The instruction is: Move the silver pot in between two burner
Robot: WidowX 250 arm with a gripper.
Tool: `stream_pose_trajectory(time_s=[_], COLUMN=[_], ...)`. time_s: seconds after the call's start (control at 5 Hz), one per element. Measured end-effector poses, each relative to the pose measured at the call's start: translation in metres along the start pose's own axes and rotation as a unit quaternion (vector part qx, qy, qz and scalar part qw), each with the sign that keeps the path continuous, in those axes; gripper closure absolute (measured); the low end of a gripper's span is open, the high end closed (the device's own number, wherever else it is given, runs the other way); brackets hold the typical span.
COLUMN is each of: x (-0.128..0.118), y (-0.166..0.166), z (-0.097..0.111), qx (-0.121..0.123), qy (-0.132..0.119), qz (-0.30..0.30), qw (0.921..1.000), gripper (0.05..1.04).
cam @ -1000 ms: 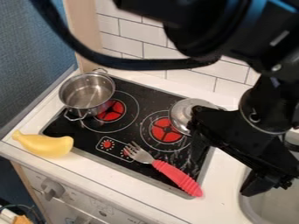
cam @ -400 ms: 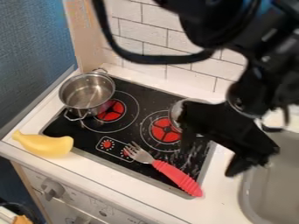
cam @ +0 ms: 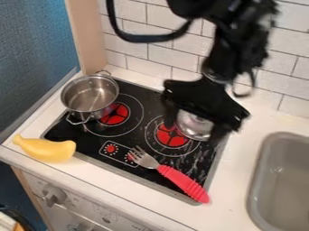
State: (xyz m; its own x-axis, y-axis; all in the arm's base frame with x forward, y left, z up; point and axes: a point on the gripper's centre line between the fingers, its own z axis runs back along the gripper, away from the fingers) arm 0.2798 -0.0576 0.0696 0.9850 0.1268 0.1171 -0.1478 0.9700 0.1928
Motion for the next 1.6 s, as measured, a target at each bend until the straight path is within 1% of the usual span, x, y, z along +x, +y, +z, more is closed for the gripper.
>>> stream_pose_trajectory(time_s=[0.2,0.4,0.6,0.8,1.0,1.4,1.6], x=[0.018,0.032,0.044,0.049,0.042,0.040,0.042], y=[0.043,0.074,0.105,0.129,0.151,0.150,0.149], z=[-0.010,-0.022,-0.045,-0.065,-0.081,-0.104,-0.104], qx=[0.011,0.007,-0.013,-0.027,-0.026,-0.044,-0.046], qy=[0.014,0.021,0.015,0.002,0.022,0.042,0.038], qz=[0.043,0.054,0.050,0.041,0.062,0.051,0.047], qw=[0.9989,0.9983,0.9986,0.9988,0.9975,0.9968,0.9971], gripper=[0.083,0.083,0.083,0.083,0.083,0.083,0.083])
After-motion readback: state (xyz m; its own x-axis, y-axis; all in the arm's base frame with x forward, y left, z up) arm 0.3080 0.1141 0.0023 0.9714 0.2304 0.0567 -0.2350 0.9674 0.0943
